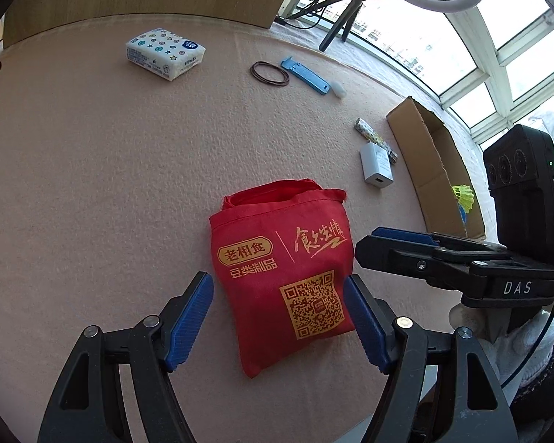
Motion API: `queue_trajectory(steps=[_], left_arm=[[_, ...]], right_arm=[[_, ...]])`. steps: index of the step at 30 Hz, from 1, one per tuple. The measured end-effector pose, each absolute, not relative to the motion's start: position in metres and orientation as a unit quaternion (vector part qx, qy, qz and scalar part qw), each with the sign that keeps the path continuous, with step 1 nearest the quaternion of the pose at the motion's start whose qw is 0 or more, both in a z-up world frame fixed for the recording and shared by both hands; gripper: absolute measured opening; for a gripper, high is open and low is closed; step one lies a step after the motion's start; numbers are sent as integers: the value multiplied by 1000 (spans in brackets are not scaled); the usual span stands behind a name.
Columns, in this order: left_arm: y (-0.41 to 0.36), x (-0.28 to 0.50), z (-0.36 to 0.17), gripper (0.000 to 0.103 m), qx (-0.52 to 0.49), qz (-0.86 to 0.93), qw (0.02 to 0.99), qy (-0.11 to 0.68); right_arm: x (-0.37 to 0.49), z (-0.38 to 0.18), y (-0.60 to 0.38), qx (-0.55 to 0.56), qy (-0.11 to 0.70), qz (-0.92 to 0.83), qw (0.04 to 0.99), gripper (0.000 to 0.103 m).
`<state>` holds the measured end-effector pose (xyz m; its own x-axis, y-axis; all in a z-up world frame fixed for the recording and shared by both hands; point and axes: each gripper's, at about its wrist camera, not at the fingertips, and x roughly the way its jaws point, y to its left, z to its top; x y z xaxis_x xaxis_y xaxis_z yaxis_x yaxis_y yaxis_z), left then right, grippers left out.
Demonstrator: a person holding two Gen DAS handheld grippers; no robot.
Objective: Organize objects
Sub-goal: 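Close both tools on the red bag and lift it, then carry the red bag with both tools over the box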
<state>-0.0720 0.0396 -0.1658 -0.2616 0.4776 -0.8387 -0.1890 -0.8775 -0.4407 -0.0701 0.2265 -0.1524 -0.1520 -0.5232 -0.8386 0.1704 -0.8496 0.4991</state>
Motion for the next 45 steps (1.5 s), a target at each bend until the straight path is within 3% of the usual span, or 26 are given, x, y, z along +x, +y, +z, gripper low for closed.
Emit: queue_trajectory(steps=[25,31,45], left_arm=[[53,-66,-176,75,-575,781,220,-109],[53,-65,-175,71,-572,783,218,-113],[101,-79,-134,67,-538,796,259,-101]], right_arm=[[-77,-164,187,624,-86,-732,258,64],[-75,-163,189,621,-83,-734,263,59],[-75,-115,247,574,-110,-779,227,57]])
